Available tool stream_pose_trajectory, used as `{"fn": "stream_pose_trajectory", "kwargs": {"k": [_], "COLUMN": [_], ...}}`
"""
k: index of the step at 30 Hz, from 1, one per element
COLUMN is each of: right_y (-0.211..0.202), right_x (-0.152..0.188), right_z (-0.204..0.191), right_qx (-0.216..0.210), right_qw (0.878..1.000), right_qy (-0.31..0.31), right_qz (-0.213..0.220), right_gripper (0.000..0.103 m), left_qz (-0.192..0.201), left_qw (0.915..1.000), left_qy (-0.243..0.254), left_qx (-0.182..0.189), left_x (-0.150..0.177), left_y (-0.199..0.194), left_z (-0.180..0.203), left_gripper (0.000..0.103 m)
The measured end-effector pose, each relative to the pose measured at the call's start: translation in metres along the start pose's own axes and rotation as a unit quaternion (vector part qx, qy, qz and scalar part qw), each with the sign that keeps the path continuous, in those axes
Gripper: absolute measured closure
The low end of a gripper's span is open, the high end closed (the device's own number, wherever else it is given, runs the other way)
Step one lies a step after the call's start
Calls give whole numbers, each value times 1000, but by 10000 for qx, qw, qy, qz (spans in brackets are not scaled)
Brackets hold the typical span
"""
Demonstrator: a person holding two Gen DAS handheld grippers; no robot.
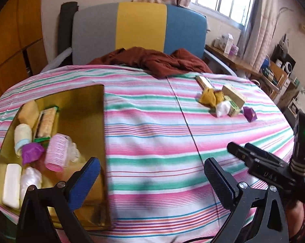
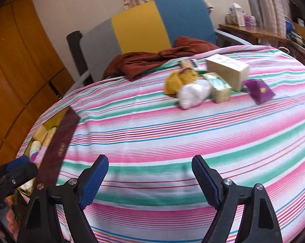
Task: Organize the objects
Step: 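Grasp the purple cartoon snack packet with the right gripper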
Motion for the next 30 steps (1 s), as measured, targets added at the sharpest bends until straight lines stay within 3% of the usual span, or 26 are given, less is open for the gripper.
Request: {"fn": "stream_pose_trajectory", "kwargs": {"k": [17,22,30], "right_y": [-23,-20,-9], "right_x": [-34,-47,-92], "right_z": [115,138,180], "right_qx": [1192,1296,1730], "right_qw": [9925,9912,9842], "right_qy": [50,-34,-52], "right_qz": [272,251,370], "right_gripper": [17,26,26], "left_qz": [-345,-437,-512], "left_qw": [9982,9977,9964], "left_qy": [451,458,625], "left_qx": [187,247,239], "left_x": [14,18,23], "left_y": [24,26,29], "left_z": [47,53,65], "left_gripper": [0,0,0]}}
Point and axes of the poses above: each gripper's, at about its wrist camera, not at the fingertips, and y roughly the way its jaws point, z to its right, x to its underside, the point moved 7 cm from there along y, roughly the way its jaws point, and after that the axes turned 8 degrees about -x, right-handed, at the moved point
